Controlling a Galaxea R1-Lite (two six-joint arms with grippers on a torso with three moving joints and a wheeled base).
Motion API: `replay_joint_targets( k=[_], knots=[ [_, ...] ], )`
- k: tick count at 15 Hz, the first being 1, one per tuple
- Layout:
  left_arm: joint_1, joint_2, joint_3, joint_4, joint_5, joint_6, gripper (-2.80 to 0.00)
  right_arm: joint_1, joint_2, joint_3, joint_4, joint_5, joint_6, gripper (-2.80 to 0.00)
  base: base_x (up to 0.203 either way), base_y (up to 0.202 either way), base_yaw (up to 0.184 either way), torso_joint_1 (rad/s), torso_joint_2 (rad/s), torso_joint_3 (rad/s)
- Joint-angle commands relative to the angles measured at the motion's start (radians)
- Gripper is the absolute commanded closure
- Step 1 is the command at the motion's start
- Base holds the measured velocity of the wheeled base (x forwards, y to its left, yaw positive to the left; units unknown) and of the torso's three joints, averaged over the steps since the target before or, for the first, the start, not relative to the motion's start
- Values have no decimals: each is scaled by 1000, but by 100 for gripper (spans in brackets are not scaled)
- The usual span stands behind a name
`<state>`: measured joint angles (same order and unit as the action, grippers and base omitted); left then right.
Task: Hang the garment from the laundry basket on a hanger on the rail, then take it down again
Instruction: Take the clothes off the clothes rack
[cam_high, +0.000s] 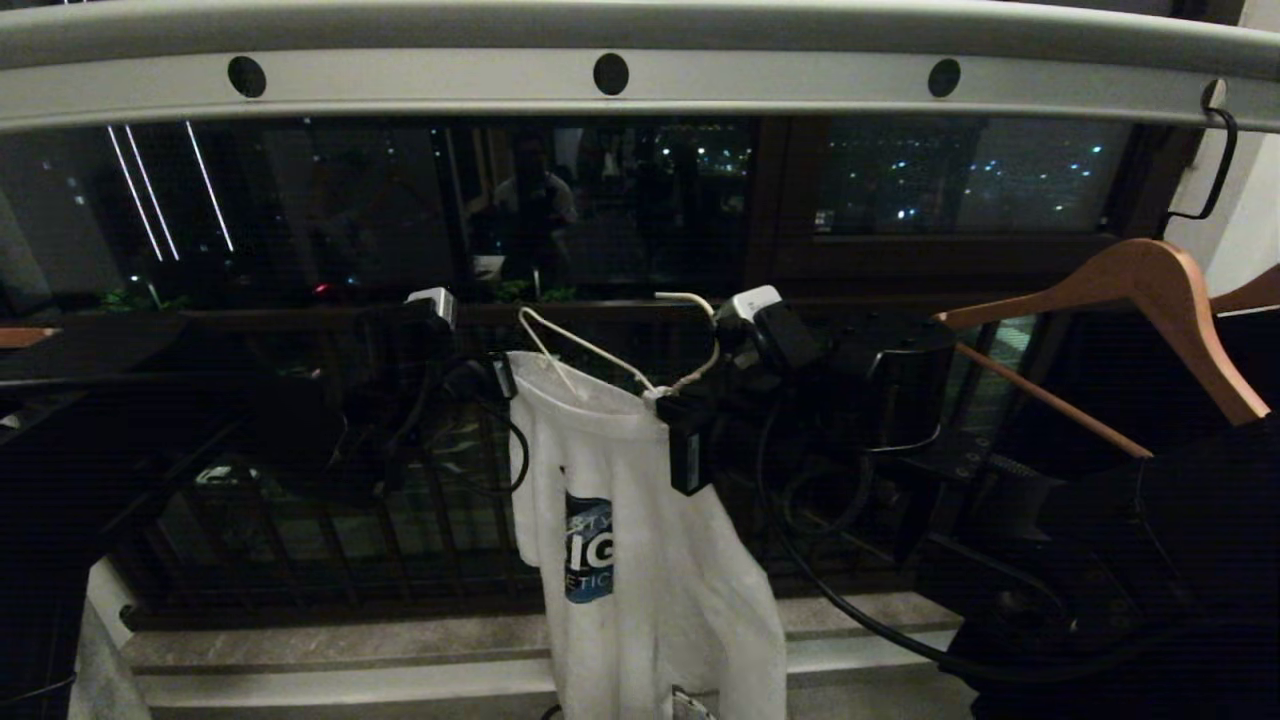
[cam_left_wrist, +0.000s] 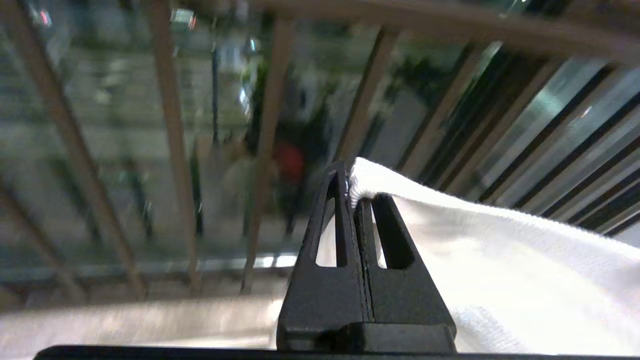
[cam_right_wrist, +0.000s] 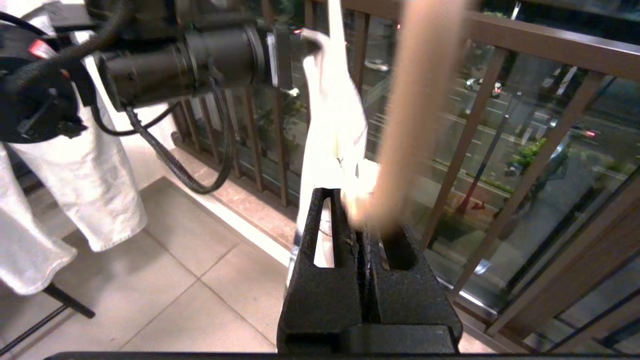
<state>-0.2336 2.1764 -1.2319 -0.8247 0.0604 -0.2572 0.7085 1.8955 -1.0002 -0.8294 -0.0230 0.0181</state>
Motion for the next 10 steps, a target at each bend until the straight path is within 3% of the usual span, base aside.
replay_joint_targets(
  k=[1,5,8,10],
  knots=[
    [-6,10,13,5,2,2,0,0,0,-1,-6,0,0,0,0,0,0,0,0,0],
    [-89,-4,79,7,4,14,0,-8,43,-11,-19,2,1,0,0,0,0,0,0,0],
    [-156,0,154,3,4,95,0,-32,94,-32,-89,-3,2,0,0,0,0,0,0,0],
    [-176,18,172,4,5,112,0,-41,100,-37,-89,-2,3,0,0,0,0,0,0,0]
  ],
)
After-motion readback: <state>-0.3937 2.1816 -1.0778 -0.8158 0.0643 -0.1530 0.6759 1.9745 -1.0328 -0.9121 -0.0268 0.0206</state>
